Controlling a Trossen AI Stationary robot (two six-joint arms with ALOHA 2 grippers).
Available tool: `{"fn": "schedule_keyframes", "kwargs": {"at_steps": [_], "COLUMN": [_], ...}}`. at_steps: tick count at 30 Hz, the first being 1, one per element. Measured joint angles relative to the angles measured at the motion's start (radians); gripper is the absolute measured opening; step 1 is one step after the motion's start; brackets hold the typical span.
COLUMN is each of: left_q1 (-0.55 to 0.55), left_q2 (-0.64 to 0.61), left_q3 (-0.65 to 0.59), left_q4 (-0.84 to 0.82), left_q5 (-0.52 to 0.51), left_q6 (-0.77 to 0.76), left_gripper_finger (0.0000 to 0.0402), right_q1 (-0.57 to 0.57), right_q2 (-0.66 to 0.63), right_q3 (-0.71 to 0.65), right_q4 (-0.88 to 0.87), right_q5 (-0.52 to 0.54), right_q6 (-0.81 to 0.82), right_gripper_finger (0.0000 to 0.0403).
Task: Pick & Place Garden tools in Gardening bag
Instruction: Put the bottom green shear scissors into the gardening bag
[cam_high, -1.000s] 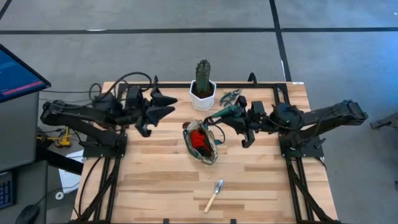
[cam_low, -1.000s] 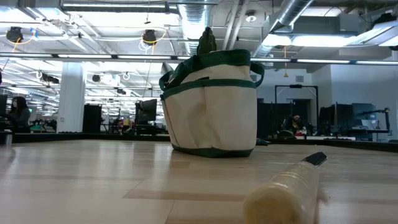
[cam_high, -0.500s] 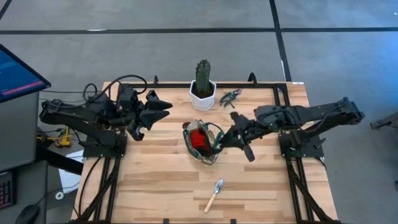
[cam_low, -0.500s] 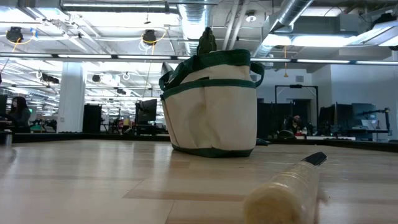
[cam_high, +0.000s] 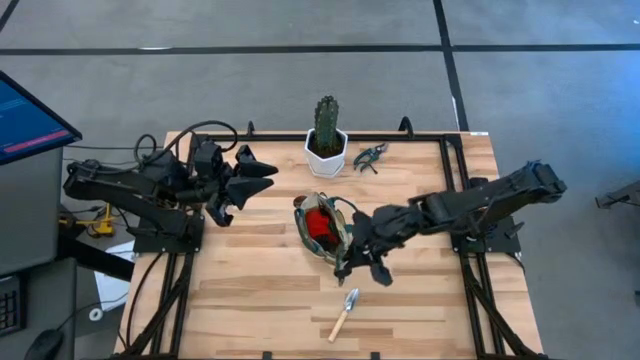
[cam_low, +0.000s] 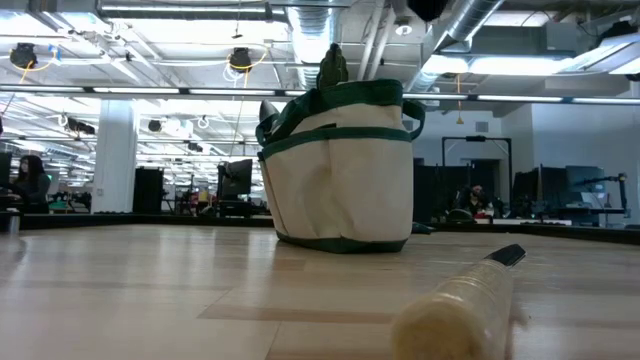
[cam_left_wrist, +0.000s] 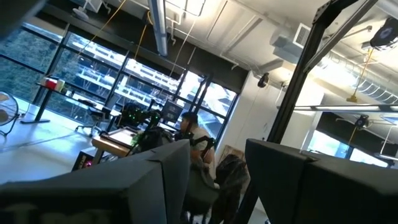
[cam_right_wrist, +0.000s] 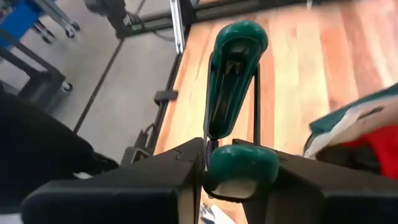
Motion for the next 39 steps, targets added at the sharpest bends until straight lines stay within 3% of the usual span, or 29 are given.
{"fn": "schedule_keyframes", "kwargs": {"at_steps": [8, 15, 21, 39], "left_q1": [0.0, 0.0, 0.0, 0.0], "left_q2": [0.0, 0.0, 0.0, 0.0], "left_q3": [0.0, 0.0, 0.0, 0.0], "left_q4": [-0.002, -0.004, -0.01, -0.017], "left_q5": [0.0, 0.001, 0.002, 0.003], "left_q6": [0.0, 0.0, 0.0, 0.0], "left_gripper_finger": [0.0144, 0.0144, 0.0144, 0.0144], "right_q1": [0.007, 0.007, 0.002, 0.004], "right_q2": [0.071, 0.066, 0.059, 0.07], "right_q3": [0.0, 0.0, 0.0, 0.0], "right_q4": [-0.009, -0.081, -0.095, -0.107], "right_q5": [0.071, 0.214, 0.27, 0.273], "right_q6": [-0.007, -0.05, -0.089, -0.148], "right_gripper_finger": [0.0056, 0.0056, 0.0056, 0.0056]}}
